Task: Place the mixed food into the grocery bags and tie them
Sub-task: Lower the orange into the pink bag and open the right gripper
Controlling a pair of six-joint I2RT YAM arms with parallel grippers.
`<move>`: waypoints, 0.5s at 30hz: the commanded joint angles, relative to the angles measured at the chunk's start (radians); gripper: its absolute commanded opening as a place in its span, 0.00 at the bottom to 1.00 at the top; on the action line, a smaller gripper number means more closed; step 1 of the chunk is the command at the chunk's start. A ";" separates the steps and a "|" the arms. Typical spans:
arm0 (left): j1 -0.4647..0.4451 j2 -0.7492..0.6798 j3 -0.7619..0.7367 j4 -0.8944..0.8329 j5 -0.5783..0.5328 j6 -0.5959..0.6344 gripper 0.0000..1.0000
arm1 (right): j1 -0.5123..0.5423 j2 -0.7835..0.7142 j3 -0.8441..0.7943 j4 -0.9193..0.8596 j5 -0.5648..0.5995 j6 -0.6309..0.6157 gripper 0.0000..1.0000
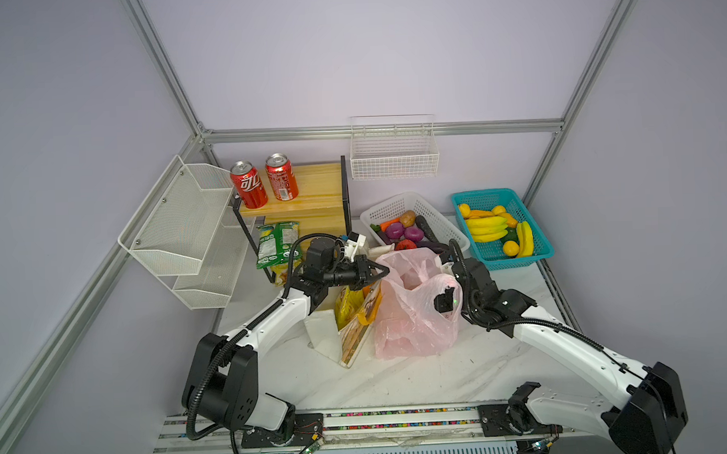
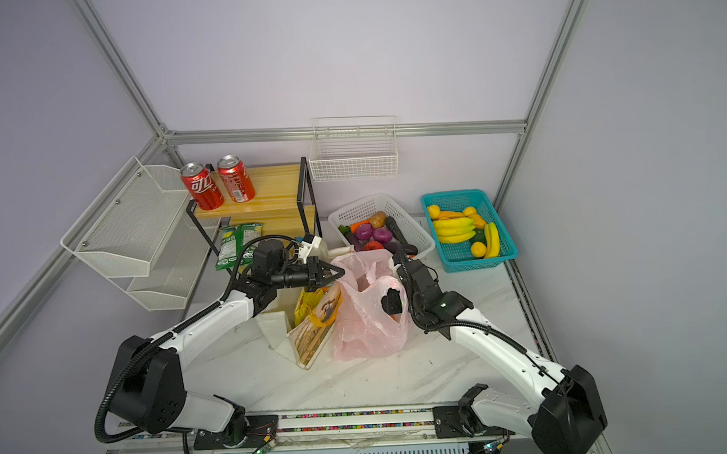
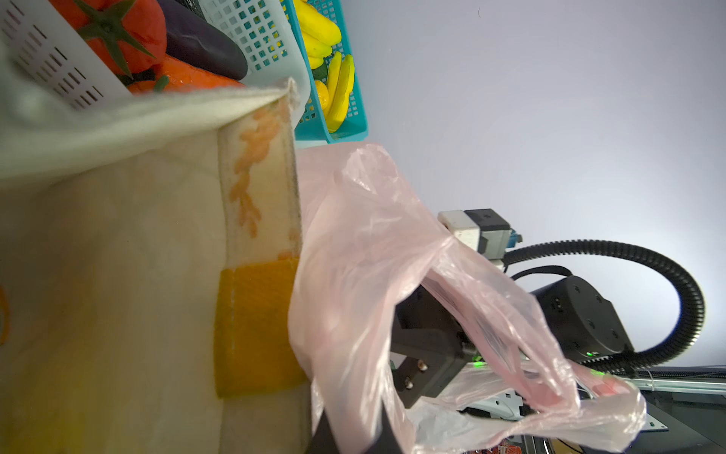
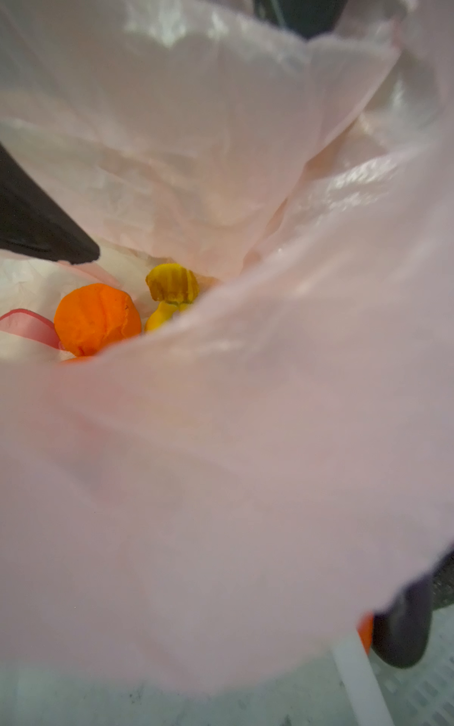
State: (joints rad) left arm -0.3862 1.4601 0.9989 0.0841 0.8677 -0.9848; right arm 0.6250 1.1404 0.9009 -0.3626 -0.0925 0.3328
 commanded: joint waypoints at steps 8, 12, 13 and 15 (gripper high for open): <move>0.011 -0.021 -0.016 -0.001 0.006 0.025 0.00 | 0.004 -0.228 0.058 -0.153 0.151 -0.051 0.82; 0.011 -0.016 -0.013 0.004 0.007 0.020 0.00 | 0.004 -0.324 0.011 -0.098 0.178 -0.086 0.78; 0.012 -0.014 -0.013 0.005 0.008 0.019 0.00 | 0.004 -0.333 0.005 -0.092 0.192 -0.094 0.78; 0.012 -0.014 -0.013 0.003 0.010 0.019 0.00 | 0.004 -0.346 -0.001 -0.080 0.231 -0.114 0.78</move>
State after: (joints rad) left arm -0.3862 1.4601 0.9989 0.0799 0.8673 -0.9836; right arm 0.6247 0.8024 0.9241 -0.4587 0.0643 0.2604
